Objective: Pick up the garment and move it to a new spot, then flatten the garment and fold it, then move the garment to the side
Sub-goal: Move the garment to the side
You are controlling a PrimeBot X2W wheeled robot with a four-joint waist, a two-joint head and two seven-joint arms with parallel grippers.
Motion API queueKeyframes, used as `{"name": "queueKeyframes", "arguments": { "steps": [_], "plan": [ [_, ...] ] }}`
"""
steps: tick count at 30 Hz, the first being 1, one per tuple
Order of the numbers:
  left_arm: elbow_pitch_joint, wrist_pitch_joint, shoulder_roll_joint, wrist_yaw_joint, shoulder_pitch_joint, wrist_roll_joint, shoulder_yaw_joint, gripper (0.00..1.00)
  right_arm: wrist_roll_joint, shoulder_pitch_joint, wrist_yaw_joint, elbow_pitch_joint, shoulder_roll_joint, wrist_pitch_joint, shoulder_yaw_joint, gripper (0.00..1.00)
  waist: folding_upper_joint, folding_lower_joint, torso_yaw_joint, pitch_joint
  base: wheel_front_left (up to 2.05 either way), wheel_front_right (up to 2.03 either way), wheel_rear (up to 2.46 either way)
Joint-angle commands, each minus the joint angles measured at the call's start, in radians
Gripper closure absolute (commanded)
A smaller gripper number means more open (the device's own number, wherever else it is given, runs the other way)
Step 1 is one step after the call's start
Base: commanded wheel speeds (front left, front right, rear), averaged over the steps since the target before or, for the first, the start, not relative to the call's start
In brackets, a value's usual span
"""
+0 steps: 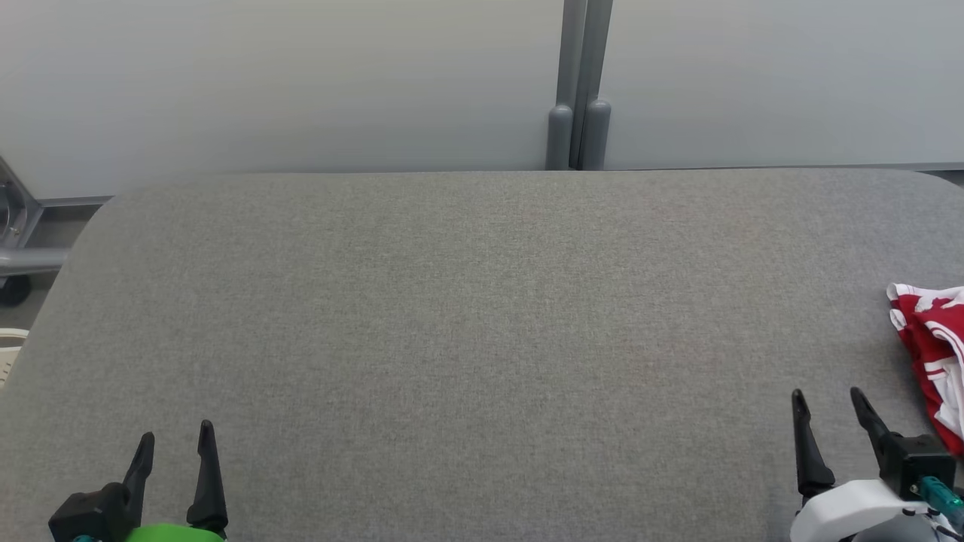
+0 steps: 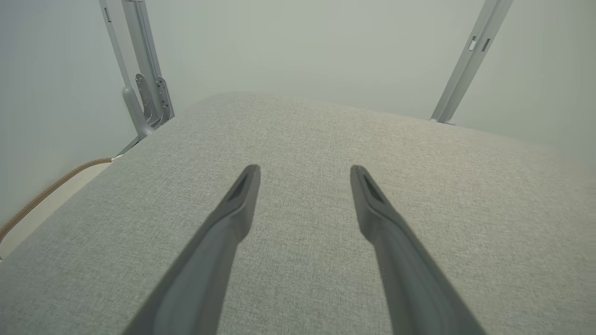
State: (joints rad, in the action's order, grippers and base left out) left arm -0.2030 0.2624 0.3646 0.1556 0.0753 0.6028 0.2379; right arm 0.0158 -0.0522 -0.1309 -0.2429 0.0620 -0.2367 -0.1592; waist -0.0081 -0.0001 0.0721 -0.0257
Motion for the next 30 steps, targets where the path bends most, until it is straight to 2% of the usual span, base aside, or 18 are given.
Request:
{"name": "queueKeyframes", "arguments": {
  "steps": [1,6,11,22,24,30],
  "plan": [
    [-0.005,0.002,-0.006,-0.016,0.006,-0.016,-0.012,0.00,-0.002,-0.007,0.000,-0.015,-0.001,-0.010,-0.023,0.00,0.0081,0.0001,0.006,-0.005,0.00,0.00,0.00],
    [-0.018,0.003,-0.027,-0.050,0.007,-0.040,-0.038,0.00,-0.018,-0.006,0.000,-0.048,-0.008,-0.022,-0.061,0.00,0.0081,0.0001,0.006,-0.008,0.00,0.00,0.00],
    [-0.030,0.003,-0.039,-0.074,0.013,-0.061,-0.053,0.00,-0.005,0.017,0.000,-0.068,-0.010,-0.027,-0.052,0.00,0.0081,0.0001,-0.005,-0.007,0.00,0.00,0.00],
    [-0.046,0.003,-0.056,-0.097,0.001,-0.085,-0.067,0.00,0.001,0.030,0.000,-0.070,-0.010,-0.029,-0.060,0.00,0.0081,0.0001,-0.007,-0.005,0.00,0.00,0.00],
    [-0.051,0.002,-0.059,-0.103,0.000,-0.089,-0.065,0.00,0.005,0.025,0.001,-0.066,-0.008,-0.029,-0.063,0.00,0.0081,0.0001,0.042,-0.007,0.00,0.00,0.00],
    [-0.061,0.002,-0.061,-0.116,0.003,-0.095,-0.076,0.00,-0.002,0.019,0.000,-0.063,-0.009,-0.029,-0.055,0.00,0.0081,0.0001,0.043,-0.008,0.00,0.00,0.00]
  ]
}}
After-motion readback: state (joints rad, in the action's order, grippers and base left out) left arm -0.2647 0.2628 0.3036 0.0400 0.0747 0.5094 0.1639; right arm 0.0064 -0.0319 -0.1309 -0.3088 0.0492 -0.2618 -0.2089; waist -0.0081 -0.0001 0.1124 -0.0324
